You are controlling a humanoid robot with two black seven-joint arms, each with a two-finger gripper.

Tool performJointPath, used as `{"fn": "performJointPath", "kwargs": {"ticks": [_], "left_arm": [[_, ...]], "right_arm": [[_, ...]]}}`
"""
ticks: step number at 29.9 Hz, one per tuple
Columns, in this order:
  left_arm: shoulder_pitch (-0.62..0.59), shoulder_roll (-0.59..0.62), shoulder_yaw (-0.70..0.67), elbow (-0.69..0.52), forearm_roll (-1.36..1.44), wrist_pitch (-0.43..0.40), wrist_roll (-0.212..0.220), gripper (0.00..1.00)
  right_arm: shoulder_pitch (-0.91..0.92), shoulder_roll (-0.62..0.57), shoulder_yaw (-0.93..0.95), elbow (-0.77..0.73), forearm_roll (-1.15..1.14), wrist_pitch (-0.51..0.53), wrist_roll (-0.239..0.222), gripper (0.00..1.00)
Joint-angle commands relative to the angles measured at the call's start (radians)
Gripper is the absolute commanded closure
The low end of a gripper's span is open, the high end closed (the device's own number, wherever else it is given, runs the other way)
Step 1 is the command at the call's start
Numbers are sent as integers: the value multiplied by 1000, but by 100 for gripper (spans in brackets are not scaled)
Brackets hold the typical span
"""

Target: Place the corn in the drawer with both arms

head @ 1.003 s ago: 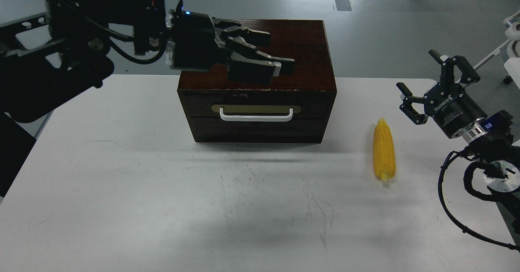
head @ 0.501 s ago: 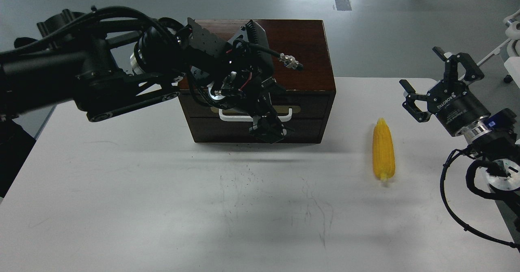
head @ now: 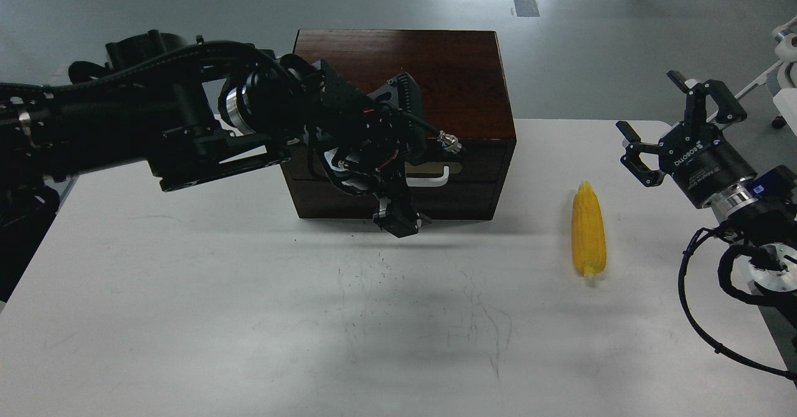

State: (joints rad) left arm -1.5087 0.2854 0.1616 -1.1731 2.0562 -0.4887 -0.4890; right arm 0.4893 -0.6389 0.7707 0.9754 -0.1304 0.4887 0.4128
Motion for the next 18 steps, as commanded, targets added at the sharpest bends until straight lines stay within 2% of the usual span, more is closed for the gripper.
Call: {"fn": "performJointPath", "kwargs": {"ticks": [1,18], "left_arm": [[2,0,6,1,2,0,0,1],[18,8,38,13,30,0,0,1]], "right_arm": [[0,-7,1,0,0,0,0,0],[-2,-19,13,2,0,0,1,0]]}}
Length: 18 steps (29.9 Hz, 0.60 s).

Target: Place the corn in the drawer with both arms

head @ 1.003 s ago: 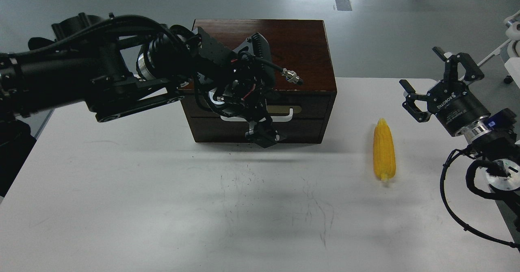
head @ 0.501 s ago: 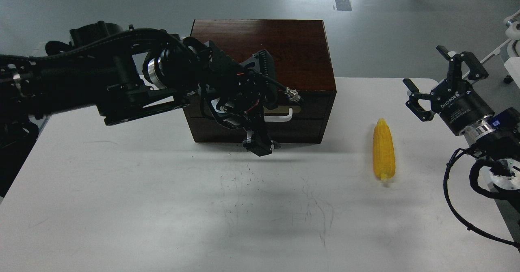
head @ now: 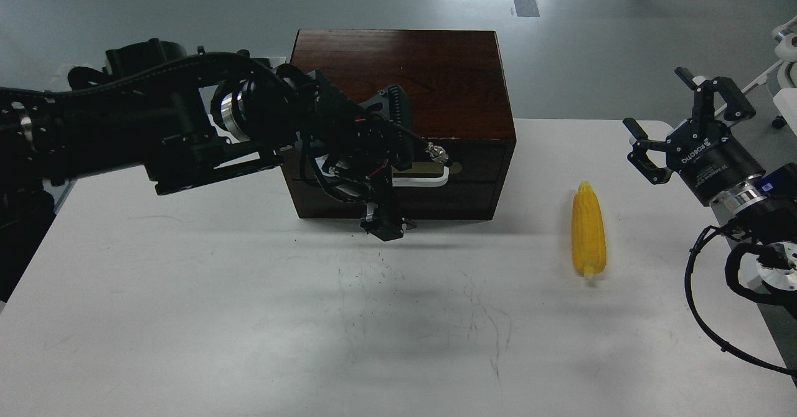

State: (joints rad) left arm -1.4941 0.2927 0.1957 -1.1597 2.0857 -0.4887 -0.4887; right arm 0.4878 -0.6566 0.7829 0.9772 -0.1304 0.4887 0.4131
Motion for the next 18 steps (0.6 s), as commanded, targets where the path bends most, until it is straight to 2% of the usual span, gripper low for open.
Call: {"fn": "performJointPath", "kwargs": {"ticks": [1,8,18], "left_arm": [[3,0,14,0,-1,0,0,1],[3,0,28,-2,-1,0,0,1],[3,6,30,-78,-4,0,0,1]], "right_arm": [[0,-1,1,0,2,0,0,0],[0,-6,1,0,0,0,1,0],[-2,-6,6,0,2,0,1,0]]}}
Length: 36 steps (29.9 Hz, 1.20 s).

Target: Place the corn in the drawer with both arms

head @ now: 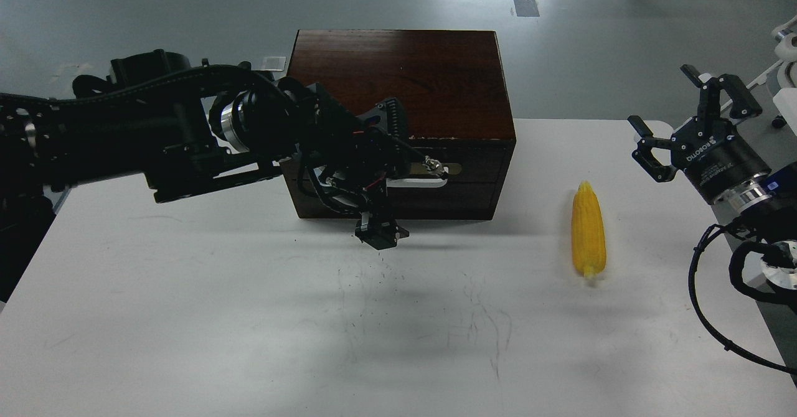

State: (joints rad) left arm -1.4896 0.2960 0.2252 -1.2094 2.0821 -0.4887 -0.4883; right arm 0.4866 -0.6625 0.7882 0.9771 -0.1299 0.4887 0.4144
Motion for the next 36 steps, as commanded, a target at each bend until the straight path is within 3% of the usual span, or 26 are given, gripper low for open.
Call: {"fn": "performJointPath", "kwargs": {"ticks": [1,8,20,32,36], "left_arm": [[-1,5,2,-35,-1,0,0,1],[-8,26,13,-99,-10,0,0,1],[-18,112,13,-335,-50,0,0,1],[-38,120,-7,-374,-54,0,0,1],[-58,156,-62,-384,-193,0,0,1]], "right_arm": [[0,0,0,0,-1,0,0,0],[-2,0,0,0,1,0,6,0],[-6,0,0,0,-1,0,7,0],[-8,0,0,2,1,0,7,0],[-8,-3,0,2,1,0,7,0]]}}
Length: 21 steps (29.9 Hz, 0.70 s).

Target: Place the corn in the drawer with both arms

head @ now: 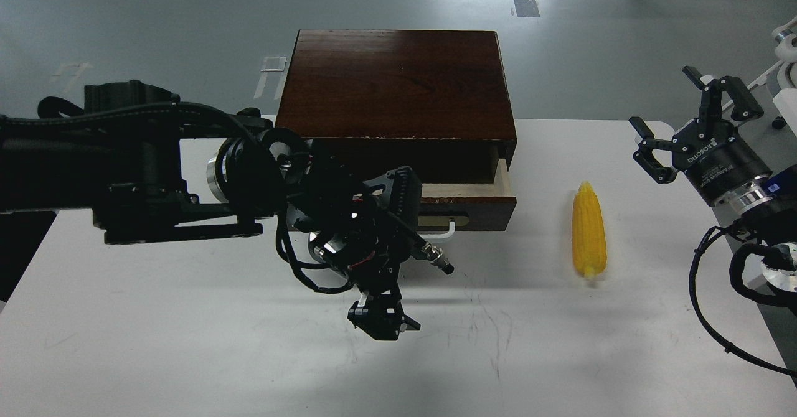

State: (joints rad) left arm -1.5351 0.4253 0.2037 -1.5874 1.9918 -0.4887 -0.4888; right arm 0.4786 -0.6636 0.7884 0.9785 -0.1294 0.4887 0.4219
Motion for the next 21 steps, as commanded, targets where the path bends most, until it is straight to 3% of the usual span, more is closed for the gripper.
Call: {"fn": "performJointPath", "kwargs": {"ticks": [1,5,11,16,17,19,21], "left_arm": [[-13,49,-73,-6,-190,0,0,1],[4,130,-219,10,-553,0,0,1],[112,254,-313,86,-1021,0,0,1],[353,366,-388,96,-1384,0,0,1],[354,366,-388,96,-1384,0,0,1],[444,403,-420,101,-1545,94,0,1],[504,421,-437,128,-1664,127,0,1]], "right_arm": [[0,-8,0,2,1,0,0,0],[-2,-17,0,2,1,0,0,0],[-3,-22,0,2,1,0,0,0],[-5,-43,-5,5,-1,0,0,0],[-5,-44,-5,5,-1,0,0,0],[-5,-56,-5,6,-2,0,0,0],[-5,-76,-8,9,-7,0,0,0]]}}
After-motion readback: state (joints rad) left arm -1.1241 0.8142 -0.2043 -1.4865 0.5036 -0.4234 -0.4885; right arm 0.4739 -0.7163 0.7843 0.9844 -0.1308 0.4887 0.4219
